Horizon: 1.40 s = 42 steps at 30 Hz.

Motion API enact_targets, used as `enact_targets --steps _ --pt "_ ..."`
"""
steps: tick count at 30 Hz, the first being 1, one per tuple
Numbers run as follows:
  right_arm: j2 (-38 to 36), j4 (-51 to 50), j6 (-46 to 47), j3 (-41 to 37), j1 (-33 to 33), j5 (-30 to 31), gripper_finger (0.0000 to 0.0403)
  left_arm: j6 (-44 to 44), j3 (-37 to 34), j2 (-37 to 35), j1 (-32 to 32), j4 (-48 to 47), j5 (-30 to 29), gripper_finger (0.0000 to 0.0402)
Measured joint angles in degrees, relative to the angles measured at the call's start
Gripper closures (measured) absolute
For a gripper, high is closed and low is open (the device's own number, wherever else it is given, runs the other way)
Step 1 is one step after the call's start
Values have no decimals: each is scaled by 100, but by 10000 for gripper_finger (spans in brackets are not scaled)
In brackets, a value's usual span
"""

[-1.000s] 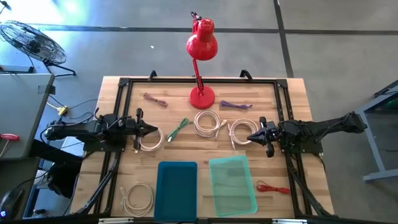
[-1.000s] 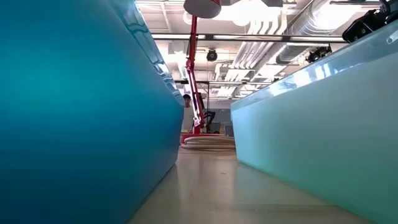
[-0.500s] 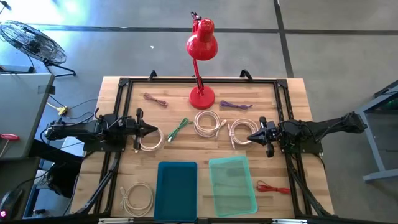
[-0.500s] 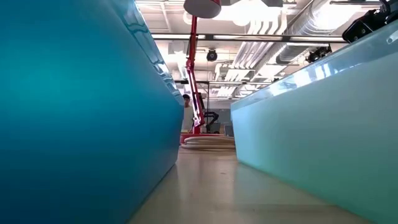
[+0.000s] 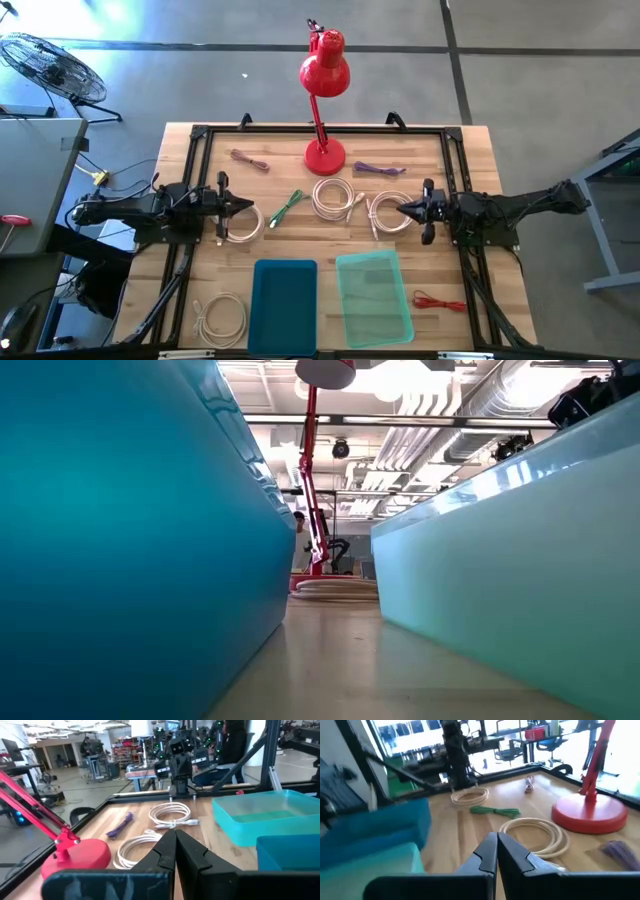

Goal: Pick & Place USB Port
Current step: Put the purple charger cable into the blue bin

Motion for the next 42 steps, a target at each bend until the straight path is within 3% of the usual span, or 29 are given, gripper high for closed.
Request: enact_targets --steps 5,13,20,25,29,36,42 --pt "1 260 -820 -2 -2 46 398 43 0 0 1 4 -65 401" --pt "28 232 -1478 364 -2 759 397 453 0 0 1 190 -661 401" --pt "610 -1102 -2118 1846 -2 1383 370 892 83 0 1 183 -1245 401" --pt "1420 -2534 -2065 3169 -21 2218 324 1523 170 1 1 137 -1532 401" --pt "2190 -3304 -1803 4135 -253 2473 278 1931 175 10 1 -56 -1547 394" --pt "3576 -4602 -1459 5462 -900 2316 204 1713 183 13 1 134 -1390 305" --pt "4601 -5066 -1686 6113 -1768 1511 176 1481 199 13 1 247 -1518 212"
